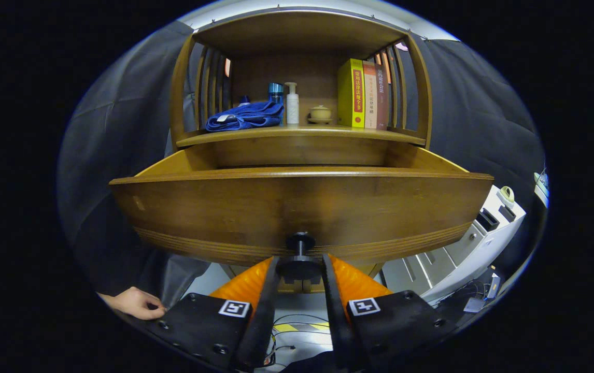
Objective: Pull open the drawer, take out the items inside it, and place them on the countertop above the cabinet.
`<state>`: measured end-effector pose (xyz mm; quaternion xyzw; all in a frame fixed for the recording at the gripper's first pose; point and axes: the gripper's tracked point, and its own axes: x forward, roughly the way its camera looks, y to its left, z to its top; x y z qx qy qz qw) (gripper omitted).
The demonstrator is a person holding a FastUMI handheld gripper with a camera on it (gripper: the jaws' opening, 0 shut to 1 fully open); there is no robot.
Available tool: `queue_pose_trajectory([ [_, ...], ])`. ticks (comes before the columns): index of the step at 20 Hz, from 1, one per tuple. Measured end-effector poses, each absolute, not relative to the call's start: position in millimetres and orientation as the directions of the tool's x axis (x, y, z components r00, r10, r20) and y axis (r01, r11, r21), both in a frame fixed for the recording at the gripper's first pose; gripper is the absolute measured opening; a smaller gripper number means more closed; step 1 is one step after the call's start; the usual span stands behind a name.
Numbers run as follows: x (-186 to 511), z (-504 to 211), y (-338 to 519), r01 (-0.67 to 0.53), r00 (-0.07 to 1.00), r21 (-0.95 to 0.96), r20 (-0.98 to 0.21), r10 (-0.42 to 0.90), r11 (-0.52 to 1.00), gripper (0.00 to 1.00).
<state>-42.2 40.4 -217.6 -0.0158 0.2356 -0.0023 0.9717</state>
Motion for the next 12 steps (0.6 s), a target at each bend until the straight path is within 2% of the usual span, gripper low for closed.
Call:
queue_pose_trajectory([
  [8, -43, -127, 29, -0.035, 0.93, -0.078, -0.367, 0.004, 0.996, 0.7],
  [11, -29, -103, 21, -0.038, 0.938, -0.079, -0.347, 0.008, 0.996, 0.92],
  [12, -24, -98, 22, -0.046, 0.933, -0.066, -0.36, 0.019, 0.997, 0.93],
])
